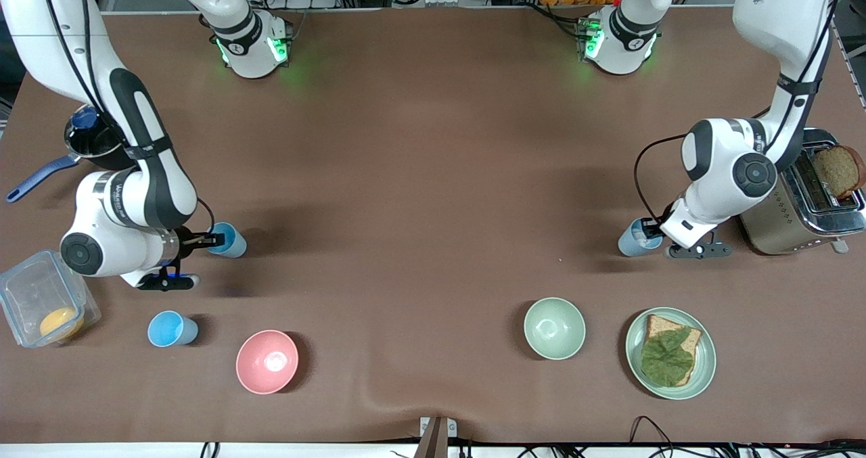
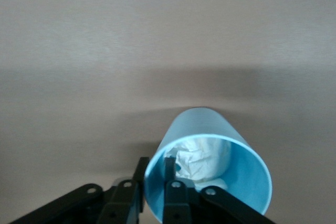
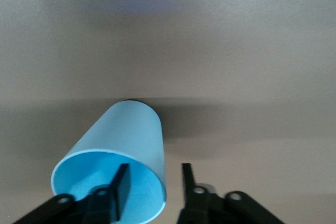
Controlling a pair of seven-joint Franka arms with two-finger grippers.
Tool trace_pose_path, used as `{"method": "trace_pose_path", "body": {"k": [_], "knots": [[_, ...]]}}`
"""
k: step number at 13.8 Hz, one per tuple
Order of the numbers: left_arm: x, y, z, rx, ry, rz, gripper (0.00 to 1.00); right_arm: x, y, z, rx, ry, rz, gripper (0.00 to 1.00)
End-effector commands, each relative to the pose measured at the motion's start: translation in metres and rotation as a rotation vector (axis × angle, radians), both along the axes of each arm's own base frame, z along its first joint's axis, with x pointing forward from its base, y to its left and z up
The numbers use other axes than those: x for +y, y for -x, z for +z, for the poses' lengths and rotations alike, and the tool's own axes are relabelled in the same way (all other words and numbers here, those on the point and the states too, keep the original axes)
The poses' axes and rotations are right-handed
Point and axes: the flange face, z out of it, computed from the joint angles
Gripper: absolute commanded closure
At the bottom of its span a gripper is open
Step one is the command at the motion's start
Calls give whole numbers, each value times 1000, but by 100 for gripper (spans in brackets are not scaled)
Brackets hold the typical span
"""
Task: Stack blue cups with both arms
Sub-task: 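Lift both blue cups and carry them toward the table's middle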
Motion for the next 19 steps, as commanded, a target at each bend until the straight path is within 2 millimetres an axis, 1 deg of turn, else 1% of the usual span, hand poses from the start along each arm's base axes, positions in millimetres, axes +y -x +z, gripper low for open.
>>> {"method": "trace_pose_path", "body": {"k": [1, 2, 3, 5, 6, 7, 9, 10, 11, 12, 15, 16, 18, 19], "knots": [[-28, -2, 3, -5, 47, 29, 100, 13, 3, -2, 6, 11, 11, 100], [-48, 0, 7, -6, 61, 51, 100, 13, 3, -1, 6, 11, 11, 100], [-74, 3, 11, -4, 77, 87, 100, 12, 3, 1, 6, 13, 9, 100], [-134, 9, 23, 1, 117, 172, 100, 11, 1, 7, -3, 14, 8, 100], [-166, 17, 27, 8, 133, 194, 100, 12, 1, 14, 7, 14, 10, 100], [-194, 25, 29, 16, 143, 208, 100, 13, -2, 27, 23, 16, 4, 100], [-258, 51, 31, 30, 146, 229, 100, 22, -11, 54, 58, 4, -26, 100], [-285, 63, 29, 42, 148, 254, 100, 35, -14, 65, 72, -8, -59, 100], [-310, 73, 28, 51, 149, 281, 100, 53, -16, 74, 83, -23, -92, 100], [-338, 88, 22, 66, 144, 292, 100, 70, -17, 79, 84, -37, -128, 100], [-411, 125, 6, 104, 144, 365, 100, 122, -15, 88, 96, -70, -222, 100], [-429, 133, 4, 111, 144, 384, 100, 138, -15, 94, 101, -92, -253, 100], [-454, 141, -5, 118, 146, 404, 100, 175, -10, 107, 110, -120, -302, 100], [-465, 145, -12, 128, 143, 428, 100, 190, -7, 111, 116, -113, -319, 100]]}}
